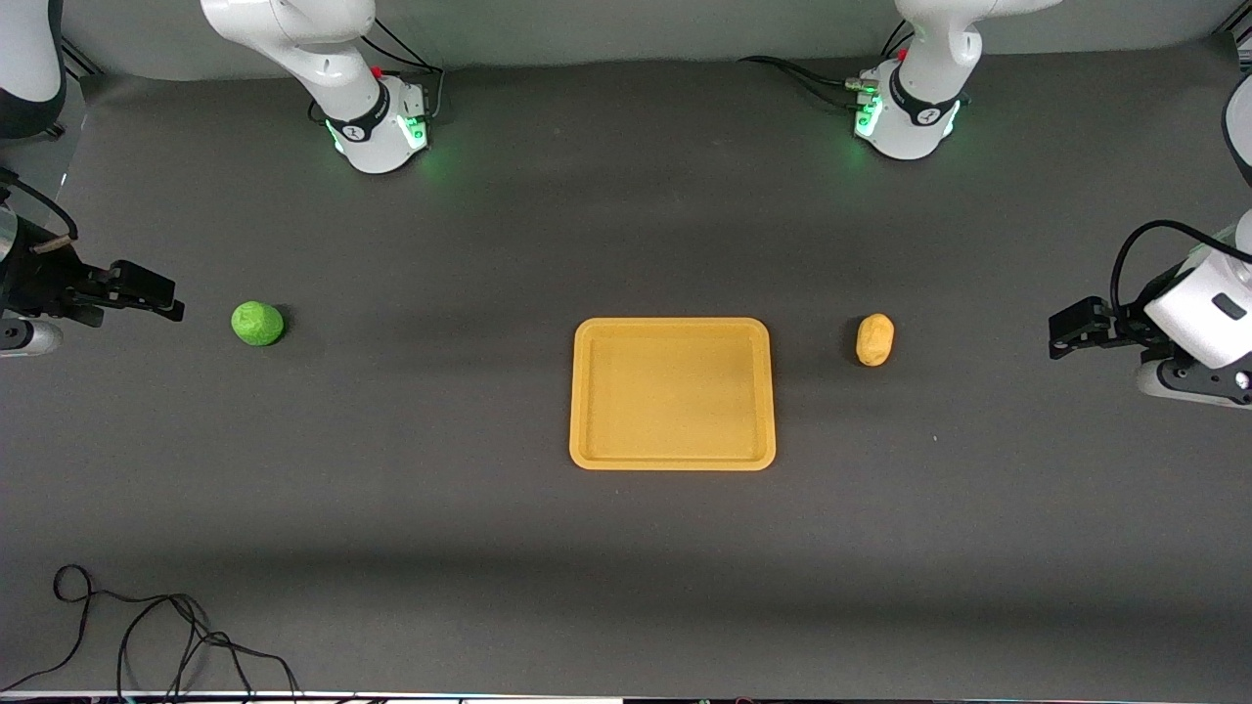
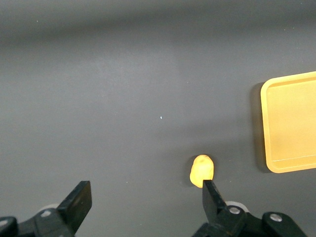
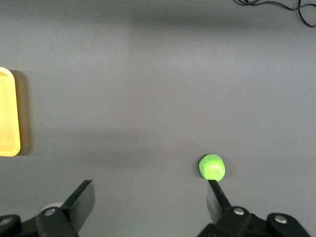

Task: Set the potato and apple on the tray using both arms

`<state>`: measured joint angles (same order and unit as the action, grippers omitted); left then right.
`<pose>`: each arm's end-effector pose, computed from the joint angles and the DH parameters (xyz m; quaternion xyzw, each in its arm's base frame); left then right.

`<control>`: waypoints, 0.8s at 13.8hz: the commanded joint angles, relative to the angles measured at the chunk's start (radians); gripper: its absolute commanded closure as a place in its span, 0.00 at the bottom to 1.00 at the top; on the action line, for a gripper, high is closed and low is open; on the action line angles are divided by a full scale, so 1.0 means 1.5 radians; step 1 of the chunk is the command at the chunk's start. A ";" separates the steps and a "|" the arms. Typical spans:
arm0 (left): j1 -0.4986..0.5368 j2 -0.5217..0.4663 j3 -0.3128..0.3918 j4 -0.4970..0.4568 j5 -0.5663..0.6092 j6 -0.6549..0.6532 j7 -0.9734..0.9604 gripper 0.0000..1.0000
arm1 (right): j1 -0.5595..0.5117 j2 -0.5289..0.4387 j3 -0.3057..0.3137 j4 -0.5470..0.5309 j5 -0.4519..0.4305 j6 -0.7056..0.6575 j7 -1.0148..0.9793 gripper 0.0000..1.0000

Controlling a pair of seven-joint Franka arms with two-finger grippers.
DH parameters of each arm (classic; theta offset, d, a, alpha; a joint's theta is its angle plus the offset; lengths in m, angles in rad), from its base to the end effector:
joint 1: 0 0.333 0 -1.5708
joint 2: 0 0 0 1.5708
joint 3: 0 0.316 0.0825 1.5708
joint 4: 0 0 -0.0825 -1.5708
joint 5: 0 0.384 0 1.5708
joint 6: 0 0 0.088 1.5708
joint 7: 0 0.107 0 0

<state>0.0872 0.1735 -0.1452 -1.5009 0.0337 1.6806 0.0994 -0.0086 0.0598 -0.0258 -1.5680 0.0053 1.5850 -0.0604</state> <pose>0.6141 -0.0252 0.5669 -0.9968 0.0793 -0.0039 0.0044 0.5723 -0.0187 0.5933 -0.9997 -0.0129 0.0213 0.0029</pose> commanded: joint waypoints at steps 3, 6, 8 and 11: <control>0.011 -0.029 0.003 -0.031 -0.002 0.003 0.023 0.00 | 0.008 -0.002 -0.007 0.013 0.011 -0.016 0.012 0.00; 0.011 -0.036 0.003 -0.039 -0.002 0.002 0.023 0.00 | 0.007 0.006 -0.007 0.029 0.012 -0.017 0.014 0.00; 0.009 -0.053 0.002 -0.074 -0.002 0.005 0.023 0.00 | 0.007 0.008 -0.007 0.031 0.012 -0.017 0.014 0.00; 0.000 -0.095 -0.002 -0.214 -0.001 0.104 0.022 0.04 | 0.000 0.008 -0.008 0.031 0.012 -0.017 0.012 0.00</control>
<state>0.0978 0.1170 -0.1484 -1.6368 0.0338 1.7214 0.1194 -0.0093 0.0598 -0.0283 -1.5524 0.0054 1.5850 -0.0579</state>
